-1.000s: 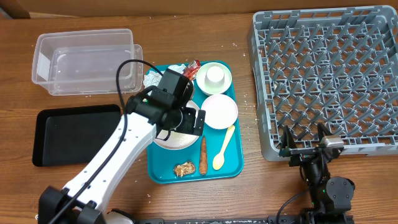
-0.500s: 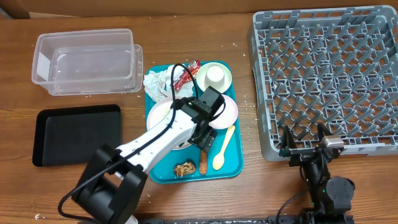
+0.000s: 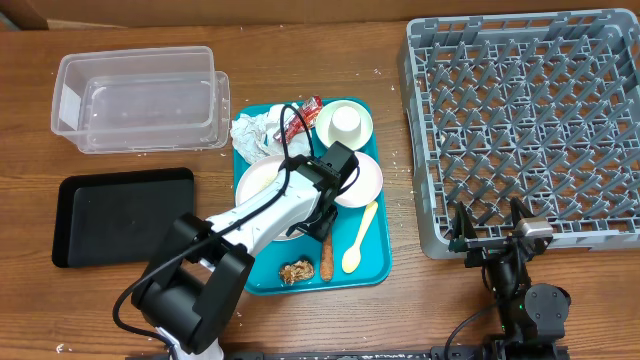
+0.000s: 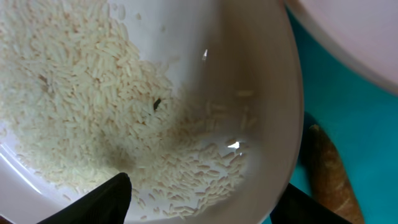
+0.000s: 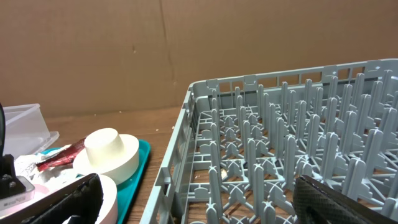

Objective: Sort waste into correct bins and load items into the dishwasher
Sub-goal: 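Reach the left gripper to the rim of the white rice plate, then grasp the white plate rim with the left gripper and lift it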

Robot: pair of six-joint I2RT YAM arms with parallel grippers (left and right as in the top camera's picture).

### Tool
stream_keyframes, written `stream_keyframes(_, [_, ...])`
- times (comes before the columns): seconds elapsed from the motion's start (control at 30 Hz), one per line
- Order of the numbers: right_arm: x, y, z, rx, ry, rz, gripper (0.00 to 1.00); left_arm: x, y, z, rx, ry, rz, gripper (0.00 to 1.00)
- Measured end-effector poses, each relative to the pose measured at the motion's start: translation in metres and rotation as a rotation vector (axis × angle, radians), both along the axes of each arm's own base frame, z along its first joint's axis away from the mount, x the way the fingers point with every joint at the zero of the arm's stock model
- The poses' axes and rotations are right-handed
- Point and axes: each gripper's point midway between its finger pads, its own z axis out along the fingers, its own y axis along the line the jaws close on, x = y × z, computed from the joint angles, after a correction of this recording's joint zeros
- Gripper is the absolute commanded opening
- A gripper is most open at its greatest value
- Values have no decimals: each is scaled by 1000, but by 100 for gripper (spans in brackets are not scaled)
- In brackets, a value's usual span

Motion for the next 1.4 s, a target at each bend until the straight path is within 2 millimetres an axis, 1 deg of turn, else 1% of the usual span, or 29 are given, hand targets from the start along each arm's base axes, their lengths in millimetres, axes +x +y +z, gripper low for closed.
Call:
stream_keyframes(0.07, [0,0,0,0,0,0,100,-1,0,-1,2,3,-2,71])
stream_keyframes(0.1, [0,0,0,0,0,0,100,-1,-1,-1,2,2,-3,70])
stream_keyframes(0.3, [0,0,0,0,0,1,100,0,-2,-2,-6,2,-6,55])
stream_keyframes(0.43, [0,0,0,0,0,0,100,1,-6,-3,-19,-1,-7,54])
stream_keyframes(0.57, [0,0,0,0,0,0,100,1,-7,-4,-26,2,-7,44])
stream_keyframes(0.83, [0,0,0,0,0,0,100,-1,-11,-6,-36,8,-20,41])
stream_keyframes(1.07, [0,0,0,0,0,0,100,-2,-13,-9,-48,15,-34,17])
stream_keyframes(1.2, [0,0,0,0,0,0,100,-2,-13,-9,-50,17,-38,11])
stream_keyframes(1.27, [0,0,0,0,-1,0,100,-2,-12,-8,-47,16,-39,5])
stream_keyframes(1.3, [0,0,0,0,0,0,100,-2,-12,-7,-44,19,-39,4])
stream_keyframes(1.4, [0,0,0,0,0,0,100,-6,-12,-3,-30,38,-45,4])
